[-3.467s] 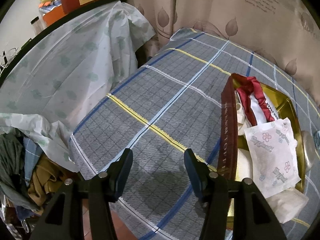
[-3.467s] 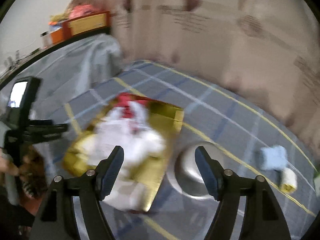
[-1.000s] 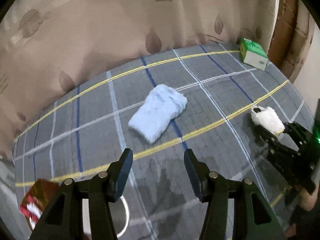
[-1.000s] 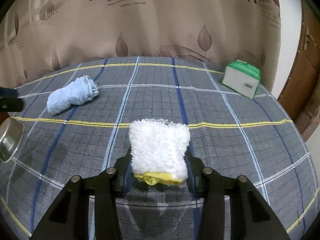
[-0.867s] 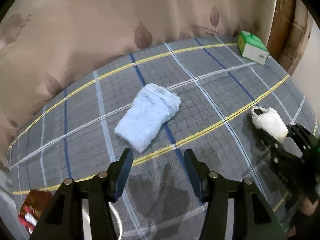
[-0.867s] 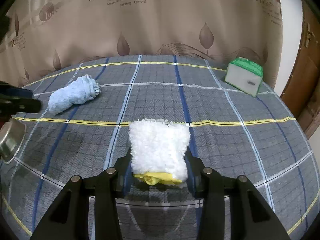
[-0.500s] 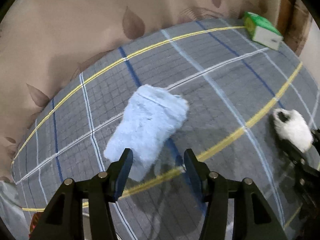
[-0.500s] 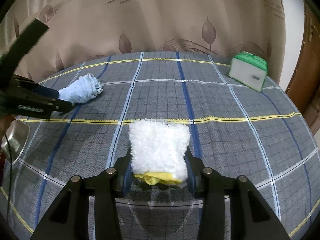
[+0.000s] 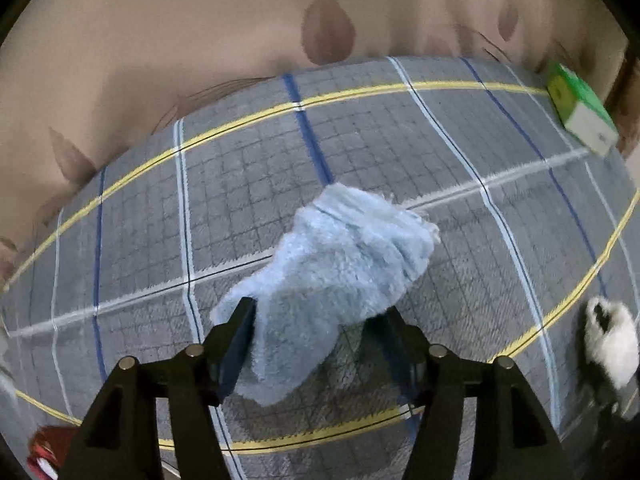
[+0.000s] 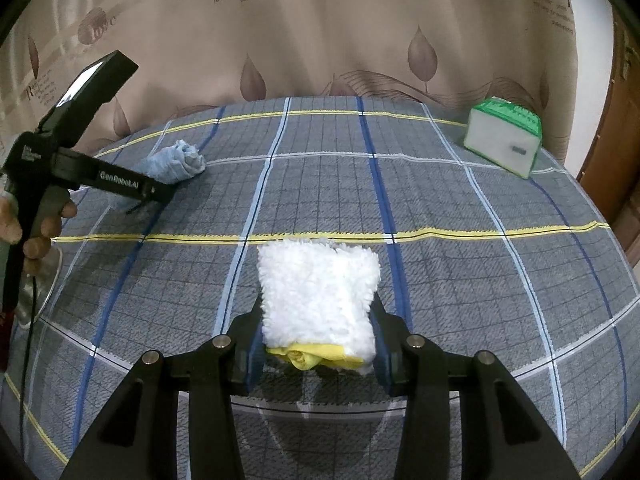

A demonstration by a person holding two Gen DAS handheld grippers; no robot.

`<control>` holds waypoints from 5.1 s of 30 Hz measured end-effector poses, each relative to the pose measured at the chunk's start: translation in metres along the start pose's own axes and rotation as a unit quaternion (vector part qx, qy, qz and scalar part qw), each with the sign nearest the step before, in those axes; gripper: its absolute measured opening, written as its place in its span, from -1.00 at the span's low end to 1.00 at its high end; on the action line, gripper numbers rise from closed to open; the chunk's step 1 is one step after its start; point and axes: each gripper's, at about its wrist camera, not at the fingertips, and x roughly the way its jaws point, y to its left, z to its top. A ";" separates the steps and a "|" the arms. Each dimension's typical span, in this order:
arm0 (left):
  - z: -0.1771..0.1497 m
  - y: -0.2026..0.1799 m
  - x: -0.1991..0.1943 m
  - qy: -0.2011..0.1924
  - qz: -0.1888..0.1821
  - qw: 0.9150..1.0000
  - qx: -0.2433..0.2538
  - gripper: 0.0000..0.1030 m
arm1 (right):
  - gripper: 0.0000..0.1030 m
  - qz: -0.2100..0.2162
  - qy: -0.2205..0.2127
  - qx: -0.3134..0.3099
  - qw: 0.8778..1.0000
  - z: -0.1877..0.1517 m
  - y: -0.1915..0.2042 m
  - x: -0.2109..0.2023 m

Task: Organize soft objects
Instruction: 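Grasp the light-blue towel with the left gripper while the right holds the fluffy pad, then carry the light-blue towel to the gold tray and open the left gripper, then carry the white fluffy pad to the gold tray and open the right gripper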

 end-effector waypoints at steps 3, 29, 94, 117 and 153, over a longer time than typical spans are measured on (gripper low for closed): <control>-0.002 0.002 -0.003 0.001 0.035 0.999 0.002 -0.55 | -0.22 -0.001 0.001 0.000 1.000 0.000 0.000 0.001; -0.147 -0.003 -0.157 -0.006 -0.052 0.996 -0.068 -0.66 | -0.19 -0.037 0.026 -0.036 0.998 -0.002 0.012 0.009; -0.263 0.278 -0.164 0.003 0.128 0.954 -0.270 -0.51 | -0.11 -0.057 0.027 -0.050 0.997 -0.001 0.017 0.010; -0.306 0.252 -0.231 -0.037 0.106 0.959 -0.259 -0.14 | -0.13 -0.057 0.028 -0.049 0.997 -0.001 0.017 0.009; -0.356 0.267 -0.225 -0.059 0.153 0.933 -0.322 -0.14 | -0.29 0.056 0.075 -0.166 0.982 -0.033 0.128 -0.078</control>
